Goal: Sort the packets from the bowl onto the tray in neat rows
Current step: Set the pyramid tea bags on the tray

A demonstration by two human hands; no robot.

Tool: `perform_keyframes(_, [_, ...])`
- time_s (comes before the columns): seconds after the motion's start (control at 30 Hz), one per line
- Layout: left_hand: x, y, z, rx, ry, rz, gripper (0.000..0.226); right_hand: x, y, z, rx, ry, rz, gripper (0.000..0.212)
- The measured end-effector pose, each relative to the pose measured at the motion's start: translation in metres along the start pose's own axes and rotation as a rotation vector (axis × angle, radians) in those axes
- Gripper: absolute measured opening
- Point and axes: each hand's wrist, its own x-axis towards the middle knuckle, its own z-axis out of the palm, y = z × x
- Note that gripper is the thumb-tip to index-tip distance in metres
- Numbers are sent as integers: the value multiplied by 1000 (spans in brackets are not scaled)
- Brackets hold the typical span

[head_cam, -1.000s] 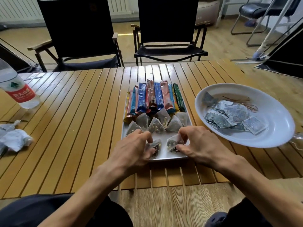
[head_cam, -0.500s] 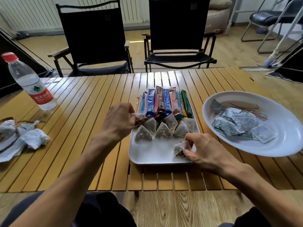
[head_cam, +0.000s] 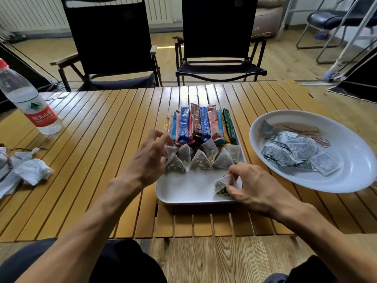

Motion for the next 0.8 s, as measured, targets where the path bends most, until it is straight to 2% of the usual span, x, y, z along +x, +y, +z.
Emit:
perform_keyframes(0.1, [-4,-6,-11,-44,-32,-6,50,0,0,1,4,5,5,13])
perform_keyframes(0.2, [2,-9,-18,-14,1,-38,50,0,1,1,3,11,2,13])
perform_keyframes(0.27, [5,-11,-17,3,-50,-82,44,-1,-1,1,6,10,4,12])
perform_keyframes(0.37, [4,-14,-12,28,-123,-117,22,-1,-1,1,29,41,16,15])
perform_keyframes(0.43, [3,-13,-9,51,-61,-102,11,-2,0,0,64,70,21,17])
perform_keyframes(0.53, [4,-9,-8,44,19,-36,8,-2,0,-2,91,106,15,19])
perform_keyframes(0.63, [7,-5,-5,24,-26,1,9,-2,-2,-4,133,177,21,16])
perform_keyframes(0.8, [7,-5,-7,34,-65,-46,23,2,-1,-26,225,382,79,13])
